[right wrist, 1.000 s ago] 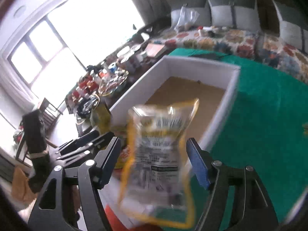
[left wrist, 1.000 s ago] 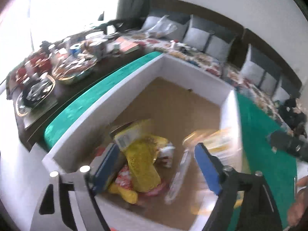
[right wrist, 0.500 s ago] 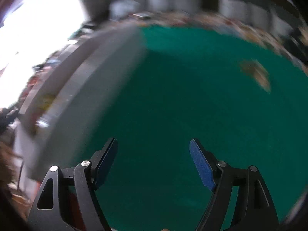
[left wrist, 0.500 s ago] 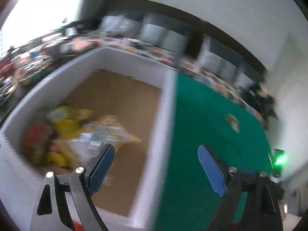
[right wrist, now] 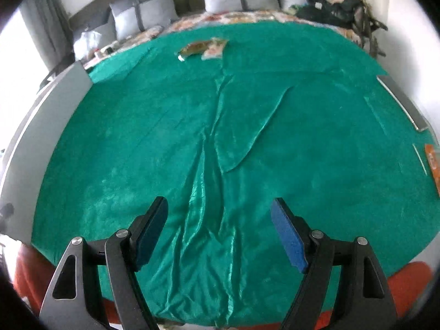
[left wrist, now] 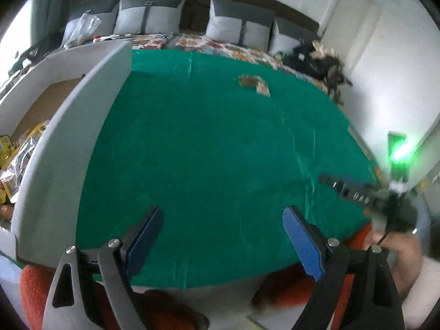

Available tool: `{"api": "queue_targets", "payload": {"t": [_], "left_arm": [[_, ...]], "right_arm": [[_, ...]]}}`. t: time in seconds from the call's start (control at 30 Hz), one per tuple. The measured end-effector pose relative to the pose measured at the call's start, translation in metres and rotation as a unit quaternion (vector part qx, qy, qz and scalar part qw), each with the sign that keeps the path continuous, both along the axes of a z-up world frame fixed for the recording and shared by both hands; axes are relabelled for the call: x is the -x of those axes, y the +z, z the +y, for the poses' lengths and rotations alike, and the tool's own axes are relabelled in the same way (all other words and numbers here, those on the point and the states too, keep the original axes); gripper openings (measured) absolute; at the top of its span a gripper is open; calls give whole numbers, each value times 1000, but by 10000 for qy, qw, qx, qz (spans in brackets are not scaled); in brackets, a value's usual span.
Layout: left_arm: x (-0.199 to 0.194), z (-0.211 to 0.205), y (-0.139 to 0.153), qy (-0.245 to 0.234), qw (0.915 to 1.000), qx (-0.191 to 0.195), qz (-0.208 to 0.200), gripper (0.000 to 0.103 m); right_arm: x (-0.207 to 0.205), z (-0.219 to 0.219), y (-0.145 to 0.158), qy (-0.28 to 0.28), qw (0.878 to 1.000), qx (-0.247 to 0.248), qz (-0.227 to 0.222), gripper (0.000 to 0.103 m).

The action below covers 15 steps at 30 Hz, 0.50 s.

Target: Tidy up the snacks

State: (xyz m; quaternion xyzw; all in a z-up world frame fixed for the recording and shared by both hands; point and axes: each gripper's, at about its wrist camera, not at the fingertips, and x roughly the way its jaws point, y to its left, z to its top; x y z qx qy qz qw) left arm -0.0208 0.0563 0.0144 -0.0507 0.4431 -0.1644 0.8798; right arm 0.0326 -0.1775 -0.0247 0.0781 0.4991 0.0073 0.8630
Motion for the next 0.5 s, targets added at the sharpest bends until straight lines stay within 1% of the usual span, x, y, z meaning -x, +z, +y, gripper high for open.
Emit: {"api": "queue_targets", "payload": {"t": [0.07, 0.17, 0.27, 0.33, 0.43, 0.5], "left_arm": [[4, -11, -4, -114, 9997, -210, 28, 88], [3, -26, -6, -302, 9978, -590, 77, 88], [-2, -34, -5, -412, 9965, -725, 86, 88], [-10, -39, -8, -512, 9955, -781, 161, 88], [-38, -48, -16, -639, 9932, -895, 374, 88], [-61, -56, -18, -776, 9921, -900, 399, 88]], "right_arm": [[9, 2, 0, 131, 9997, 97, -172, 80], [11, 5, -5, 324, 9983, 333, -340, 80], [1, 4, -7, 389, 9972, 505, -388, 80], [-10, -4, -8, 277, 9982, 384, -375, 80], [-33, -19, -13, 122, 9988, 390, -255, 80], [-52, -32, -17, 76, 9984, 494, -248, 80]]}}
